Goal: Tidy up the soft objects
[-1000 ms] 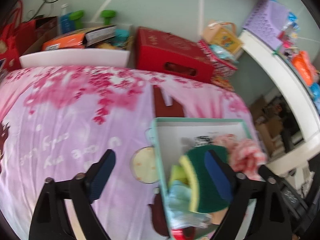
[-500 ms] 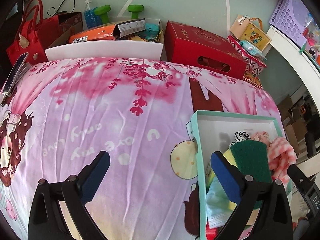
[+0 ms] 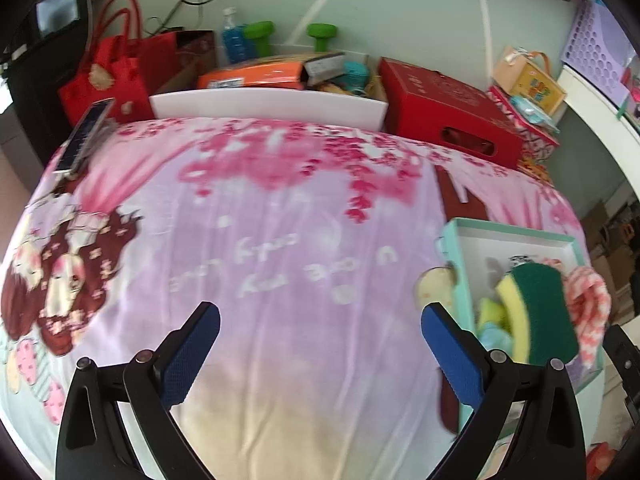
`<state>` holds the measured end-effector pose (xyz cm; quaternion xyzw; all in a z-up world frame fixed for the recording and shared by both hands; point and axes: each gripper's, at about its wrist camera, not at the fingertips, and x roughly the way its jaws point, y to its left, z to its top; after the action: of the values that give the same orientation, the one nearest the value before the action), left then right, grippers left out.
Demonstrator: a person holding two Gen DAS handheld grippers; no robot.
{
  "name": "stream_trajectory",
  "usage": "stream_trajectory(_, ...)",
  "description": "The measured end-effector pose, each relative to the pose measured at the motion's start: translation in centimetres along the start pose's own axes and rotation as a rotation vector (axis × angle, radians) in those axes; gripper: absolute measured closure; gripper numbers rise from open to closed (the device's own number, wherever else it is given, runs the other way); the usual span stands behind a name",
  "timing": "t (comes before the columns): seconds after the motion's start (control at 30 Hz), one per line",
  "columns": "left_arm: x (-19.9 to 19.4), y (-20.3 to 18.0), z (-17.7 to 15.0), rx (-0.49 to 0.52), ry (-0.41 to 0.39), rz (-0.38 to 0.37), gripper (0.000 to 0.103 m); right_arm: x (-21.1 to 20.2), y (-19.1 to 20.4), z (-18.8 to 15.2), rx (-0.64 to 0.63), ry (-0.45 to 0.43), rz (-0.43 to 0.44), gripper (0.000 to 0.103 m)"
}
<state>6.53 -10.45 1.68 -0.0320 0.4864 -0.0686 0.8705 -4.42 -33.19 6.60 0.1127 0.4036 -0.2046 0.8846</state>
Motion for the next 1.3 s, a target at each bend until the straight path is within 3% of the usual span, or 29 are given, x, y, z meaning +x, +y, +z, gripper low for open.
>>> stream_trajectory(0.4,-2.0,3.8,-2.9,-0.024,-0.008,0.174,0.002,0.5,2.7,-3.8,-0.102,0.070,0.011,0.000)
stream_trajectory(0.93,-1.6,4.8,-8.0,0.018,0.126,0.230,0.002,2.0,3.8,-8.1,-0.164,0.179,0.029,0.000)
stream_trajectory(1.3,-0.8,4.9,-8.1,0.017,0.166,0.215,0.002,2.3,3.9,-7.9,-0.166,0.178,0.031,0.000)
